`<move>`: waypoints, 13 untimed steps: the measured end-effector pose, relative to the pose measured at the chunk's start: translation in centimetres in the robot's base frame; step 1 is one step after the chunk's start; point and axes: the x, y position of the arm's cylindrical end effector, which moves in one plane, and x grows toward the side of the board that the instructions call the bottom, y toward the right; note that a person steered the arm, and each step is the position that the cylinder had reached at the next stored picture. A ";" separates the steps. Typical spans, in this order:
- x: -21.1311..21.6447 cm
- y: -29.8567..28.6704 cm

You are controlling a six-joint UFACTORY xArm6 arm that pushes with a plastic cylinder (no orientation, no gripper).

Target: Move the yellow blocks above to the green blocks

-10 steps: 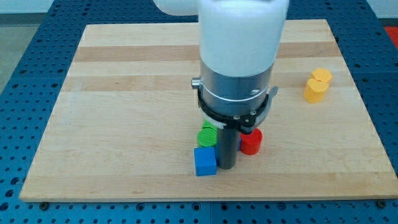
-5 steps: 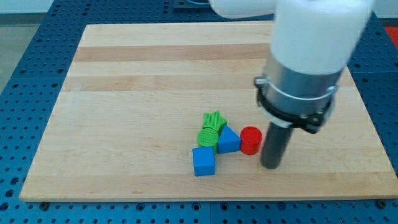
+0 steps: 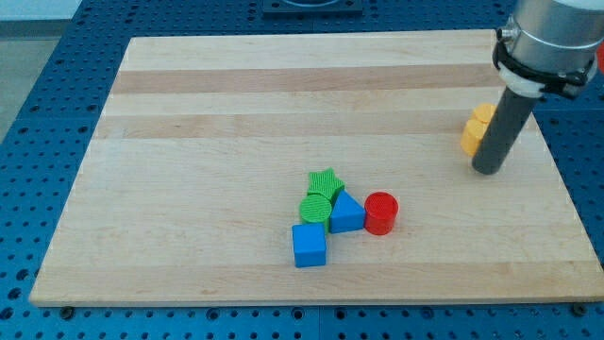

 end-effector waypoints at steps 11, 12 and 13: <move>-9.6 0.6; -9.6 -1.4; -9.6 -3.5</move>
